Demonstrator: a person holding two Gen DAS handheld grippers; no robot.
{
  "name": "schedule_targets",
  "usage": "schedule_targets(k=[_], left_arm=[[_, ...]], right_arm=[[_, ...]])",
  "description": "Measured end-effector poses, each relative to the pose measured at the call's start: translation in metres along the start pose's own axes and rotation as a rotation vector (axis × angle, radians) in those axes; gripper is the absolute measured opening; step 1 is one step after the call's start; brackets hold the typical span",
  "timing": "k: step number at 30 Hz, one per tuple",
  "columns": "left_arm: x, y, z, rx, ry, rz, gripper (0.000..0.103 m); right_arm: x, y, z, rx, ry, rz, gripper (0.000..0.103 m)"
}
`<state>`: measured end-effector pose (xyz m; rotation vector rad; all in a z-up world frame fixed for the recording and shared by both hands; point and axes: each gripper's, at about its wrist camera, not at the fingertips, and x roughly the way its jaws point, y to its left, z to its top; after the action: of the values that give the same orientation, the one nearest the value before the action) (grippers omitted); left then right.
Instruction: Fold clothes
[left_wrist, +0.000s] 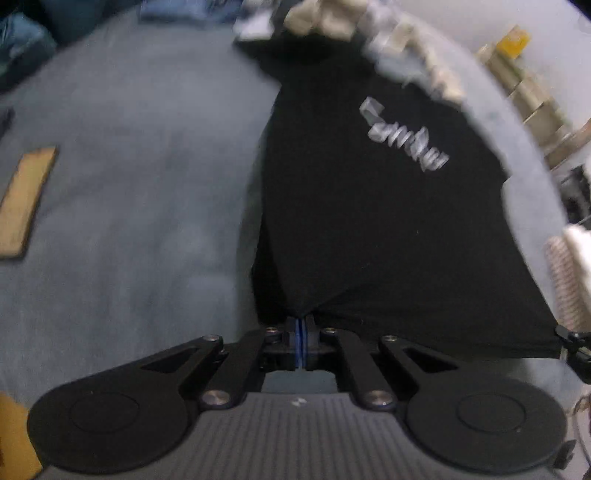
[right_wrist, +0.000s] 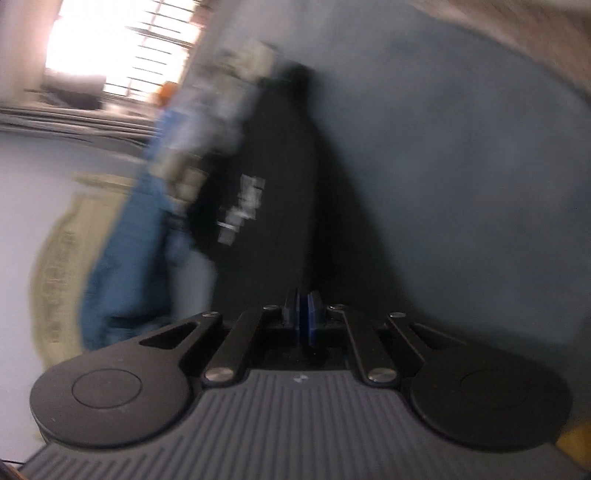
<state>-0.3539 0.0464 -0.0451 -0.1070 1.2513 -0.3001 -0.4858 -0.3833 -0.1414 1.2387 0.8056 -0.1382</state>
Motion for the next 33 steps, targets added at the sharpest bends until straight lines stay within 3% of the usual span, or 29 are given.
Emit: schedule_targets(k=[2, 7, 9, 12, 15, 16, 19, 20, 23, 27, 30, 31, 33], left_arm=[[0.005, 0.001, 0.001, 0.015, 0.026, 0.009, 0.002], [-0.026, -0.006, -0.002, 0.108, 0.036, -0.018, 0.001], [-0.020, -0.008, -0.005, 0.143, 0.046, -0.016, 0.001], [0.000, -0.006, -0.014, 0.187, 0.081, 0.006, 0.002], [0.031, 0.002, -0.023, 0.228, 0.170, 0.044, 0.003], [0.042, 0.006, -0.026, 0.228, 0.204, 0.053, 0.004], [0.053, 0.012, -0.032, 0.226, 0.241, 0.062, 0.027], [0.051, 0.013, -0.032, 0.225, 0.232, 0.067, 0.033], [0.040, 0.016, -0.028, 0.207, 0.195, 0.058, 0.035], [0.033, 0.021, -0.013, 0.166, 0.116, 0.038, 0.049], [0.047, 0.023, -0.003, 0.150, 0.089, 0.032, 0.050], [0.054, 0.026, -0.001, 0.141, 0.084, 0.030, 0.050], [0.065, 0.032, 0.002, 0.114, 0.086, 0.014, 0.048]], right_arm=[[0.002, -0.008, -0.008, 0.005, 0.024, -0.036, 0.003], [-0.014, 0.008, -0.014, -0.040, 0.055, -0.052, 0.003], [-0.029, 0.011, -0.009, -0.062, 0.071, -0.078, 0.003], [-0.018, 0.011, -0.003, -0.130, 0.108, -0.149, 0.003], [0.000, 0.012, -0.003, -0.212, 0.156, -0.232, 0.007], [0.006, 0.012, -0.002, -0.231, 0.165, -0.244, 0.010], [0.021, 0.015, 0.000, -0.265, 0.171, -0.250, 0.044], [0.026, 0.016, 0.000, -0.274, 0.167, -0.248, 0.050], [0.037, 0.016, -0.001, -0.273, 0.178, -0.262, 0.052], [0.050, 0.013, -0.007, -0.275, 0.216, -0.271, 0.052], [0.058, 0.016, -0.014, -0.305, 0.219, -0.306, 0.051], [0.060, 0.017, -0.016, -0.315, 0.221, -0.317, 0.050], [0.061, 0.017, -0.017, -0.310, 0.208, -0.341, 0.038]])
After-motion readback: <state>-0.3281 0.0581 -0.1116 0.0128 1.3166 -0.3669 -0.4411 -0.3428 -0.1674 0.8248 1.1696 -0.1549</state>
